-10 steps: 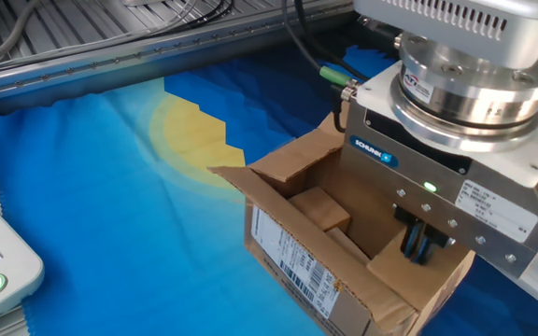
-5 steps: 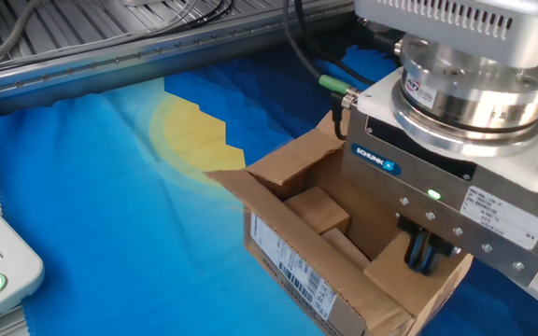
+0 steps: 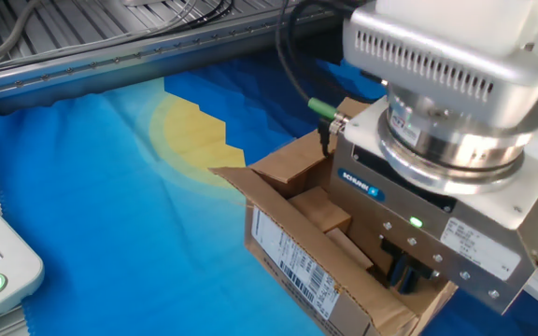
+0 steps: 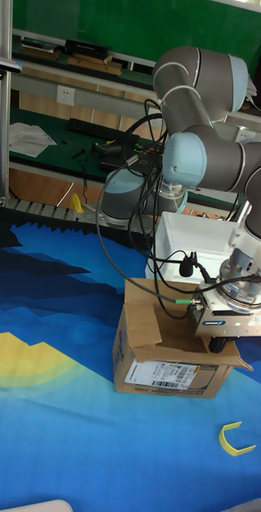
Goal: Cover the box
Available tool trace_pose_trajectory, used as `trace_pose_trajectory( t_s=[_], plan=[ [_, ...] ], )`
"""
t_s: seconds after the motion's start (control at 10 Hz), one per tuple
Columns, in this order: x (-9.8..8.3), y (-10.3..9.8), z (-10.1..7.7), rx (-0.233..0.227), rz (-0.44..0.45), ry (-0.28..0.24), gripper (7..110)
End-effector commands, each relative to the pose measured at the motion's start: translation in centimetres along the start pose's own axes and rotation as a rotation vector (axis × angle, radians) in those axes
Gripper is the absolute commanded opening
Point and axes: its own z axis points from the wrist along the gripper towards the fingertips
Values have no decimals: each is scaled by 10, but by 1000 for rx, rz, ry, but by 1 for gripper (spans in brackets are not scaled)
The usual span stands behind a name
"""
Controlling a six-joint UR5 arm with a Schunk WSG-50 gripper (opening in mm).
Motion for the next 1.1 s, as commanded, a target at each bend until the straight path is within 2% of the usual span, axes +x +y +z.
trace_pose_trajectory(
  t_s=[0.0, 0.2, 0.4, 0.7, 0.8, 0.9, 1.0],
  plan=[
    [0, -3, -20, -23, -16, 27, 7],
    [4, -14, -46, -43, -42, 62, 7],
    [1, -30, -66, -38, -61, 66, 7],
    [7, -55, -96, -61, -105, 105, 7],
    [7, -70, -102, -41, -116, 108, 7],
    [2, -91, -101, 12, -126, 96, 7],
    [-5, -105, -90, 35, -135, 77, 7]
  ],
)
